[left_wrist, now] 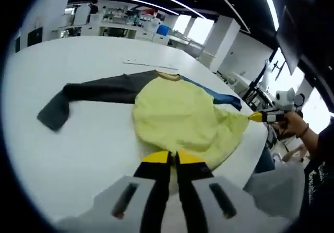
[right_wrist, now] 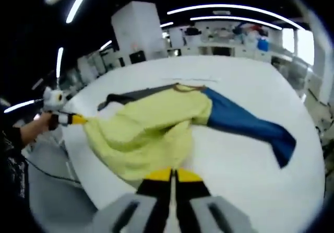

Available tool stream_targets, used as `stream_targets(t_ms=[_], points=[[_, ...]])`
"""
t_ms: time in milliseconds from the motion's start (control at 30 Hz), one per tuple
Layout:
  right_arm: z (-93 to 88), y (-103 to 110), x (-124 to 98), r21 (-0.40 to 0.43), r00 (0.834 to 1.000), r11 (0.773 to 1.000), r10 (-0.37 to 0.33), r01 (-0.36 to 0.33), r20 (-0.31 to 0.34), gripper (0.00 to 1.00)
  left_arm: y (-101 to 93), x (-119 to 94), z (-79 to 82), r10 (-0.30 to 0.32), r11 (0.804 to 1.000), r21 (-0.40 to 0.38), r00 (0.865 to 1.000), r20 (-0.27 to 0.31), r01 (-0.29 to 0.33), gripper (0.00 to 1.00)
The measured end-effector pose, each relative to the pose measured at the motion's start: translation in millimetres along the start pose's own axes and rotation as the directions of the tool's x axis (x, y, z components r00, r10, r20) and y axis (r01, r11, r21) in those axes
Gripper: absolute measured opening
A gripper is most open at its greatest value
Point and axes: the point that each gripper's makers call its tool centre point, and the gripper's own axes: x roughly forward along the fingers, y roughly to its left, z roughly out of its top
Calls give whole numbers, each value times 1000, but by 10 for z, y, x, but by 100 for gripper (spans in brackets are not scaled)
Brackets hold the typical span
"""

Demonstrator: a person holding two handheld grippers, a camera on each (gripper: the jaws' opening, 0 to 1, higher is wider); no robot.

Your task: Fold the garment on the visible template until the final outline fits inside the template.

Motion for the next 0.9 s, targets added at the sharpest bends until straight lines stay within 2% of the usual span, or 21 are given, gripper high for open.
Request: stream_targets(t_ms=[300,533,600,700,900], points=[[-164,20,-188,59,1000,998,-14,15,-16,0,-43,-73,-141,-5,1000,-29,999,-32,4,1],[-295,-21,-301,91,998,994,-54,55,-16,0,-132,-100,-378,-11,999,-44,996,-88,7,1],[-358,-19,-321,92,997,993,-65,68,-31,0,-142,-112,-439,-9,999,-45,995,-102,5,1],[-537,-32,-329,62,992,993,-95,101,-86,0,-129,-122,-549,3,999,-40,991,-132,-8,1],[-825,48,-283,72,986,992,-88,100,-144,0,-45,-122,-708,38,999,-10,981,-188,-41,1]])
